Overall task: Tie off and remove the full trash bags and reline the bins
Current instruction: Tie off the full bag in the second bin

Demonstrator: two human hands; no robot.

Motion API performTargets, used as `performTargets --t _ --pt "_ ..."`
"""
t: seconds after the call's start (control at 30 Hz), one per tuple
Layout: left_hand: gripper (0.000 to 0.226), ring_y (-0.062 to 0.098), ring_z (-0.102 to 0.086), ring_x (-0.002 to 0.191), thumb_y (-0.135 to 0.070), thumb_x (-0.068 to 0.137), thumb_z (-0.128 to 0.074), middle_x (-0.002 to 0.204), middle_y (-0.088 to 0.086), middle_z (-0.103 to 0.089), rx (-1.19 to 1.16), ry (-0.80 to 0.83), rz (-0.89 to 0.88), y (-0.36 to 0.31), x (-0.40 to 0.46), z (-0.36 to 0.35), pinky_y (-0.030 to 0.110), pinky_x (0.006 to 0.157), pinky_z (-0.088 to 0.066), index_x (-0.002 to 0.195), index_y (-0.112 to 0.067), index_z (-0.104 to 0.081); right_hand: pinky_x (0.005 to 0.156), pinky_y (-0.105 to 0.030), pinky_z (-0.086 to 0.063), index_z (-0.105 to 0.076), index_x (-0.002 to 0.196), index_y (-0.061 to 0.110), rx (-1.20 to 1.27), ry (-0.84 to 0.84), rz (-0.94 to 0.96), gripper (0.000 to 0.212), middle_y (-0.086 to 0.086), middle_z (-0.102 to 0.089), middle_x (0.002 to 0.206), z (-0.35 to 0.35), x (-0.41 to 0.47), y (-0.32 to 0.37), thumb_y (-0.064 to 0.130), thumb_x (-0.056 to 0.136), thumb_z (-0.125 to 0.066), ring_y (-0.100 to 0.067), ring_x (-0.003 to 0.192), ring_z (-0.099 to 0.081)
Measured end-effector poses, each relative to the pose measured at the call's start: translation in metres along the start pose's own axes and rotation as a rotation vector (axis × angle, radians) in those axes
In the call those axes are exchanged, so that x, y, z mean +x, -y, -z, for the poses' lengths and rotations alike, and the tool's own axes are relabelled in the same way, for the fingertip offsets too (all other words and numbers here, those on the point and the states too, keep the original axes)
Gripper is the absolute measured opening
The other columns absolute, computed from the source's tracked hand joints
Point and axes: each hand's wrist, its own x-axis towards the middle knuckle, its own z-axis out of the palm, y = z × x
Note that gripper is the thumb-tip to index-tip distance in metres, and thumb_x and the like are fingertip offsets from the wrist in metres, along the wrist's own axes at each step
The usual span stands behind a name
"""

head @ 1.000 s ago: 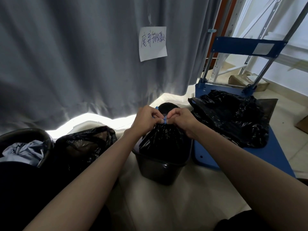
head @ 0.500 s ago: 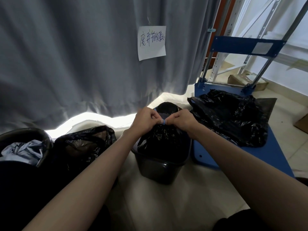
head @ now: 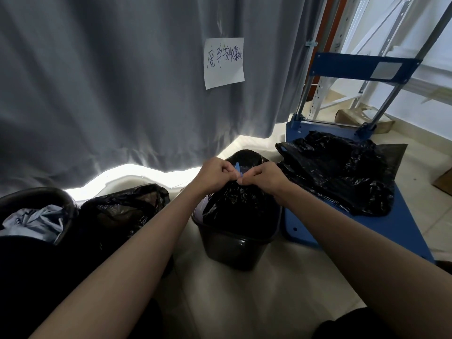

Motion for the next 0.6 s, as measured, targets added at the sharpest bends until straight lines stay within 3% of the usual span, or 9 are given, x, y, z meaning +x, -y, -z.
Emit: performTargets --t 0.2,0.33,0.47,0.6 --pt "0.004 0.007 -0.054 0.066 -0.011 0.083 -0.072 0.078 0.007 -0.068 0.015 -0.008 0.031 0.0016 0.0017 0.0022 0.003 0.052 -0.037 0.082 -0.009 -0.075 0.067 -0.017 -0.043 -0.070 0.081 0.015 0.048 0.063 -0.024 0.005 0.001 -0.064 0.081 -0.0007 -0.0024 0.0035 0.011 0.083 -0.072 -0.008 0.077 -0.057" --pt "0.009 0.011 -0.051 0.066 -0.009 0.084 -0.072 0.072 0.004 -0.063 0.045 -0.017 0.024 0.0022 0.0038 0.0019 0.018 0.061 -0.040 0.080 -0.017 -0.073 0.045 -0.008 -0.036 -0.066 0.081 0.013 0.067 0.073 -0.041 0.008 0.004 -0.054 0.069 -0.0004 -0.0030 0.0086 0.007 0.086 -0.063 -0.005 0.062 -0.047" --pt "0.012 -0.001 -0.046 0.049 -0.007 0.084 -0.071 0.055 -0.010 -0.057 0.082 -0.052 0.001 0.0037 0.0067 0.0034 0.014 0.055 -0.038 0.081 -0.018 -0.075 0.053 -0.019 -0.036 -0.065 0.085 0.012 0.031 0.102 -0.066 0.006 0.001 -0.052 0.069 0.0024 -0.0021 0.0087 0.006 0.086 -0.062 -0.008 0.061 -0.045" --pt "0.017 -0.010 -0.054 0.050 -0.001 0.082 -0.071 0.052 -0.019 -0.058 0.104 -0.115 -0.017 0.0046 0.0062 0.0056 0.008 0.058 -0.040 0.077 -0.016 -0.075 0.061 -0.023 -0.040 -0.065 0.077 0.015 -0.104 0.054 -0.022 0.011 0.002 -0.056 0.069 0.0059 0.0002 0.0031 0.007 0.083 -0.065 -0.009 0.064 -0.049"
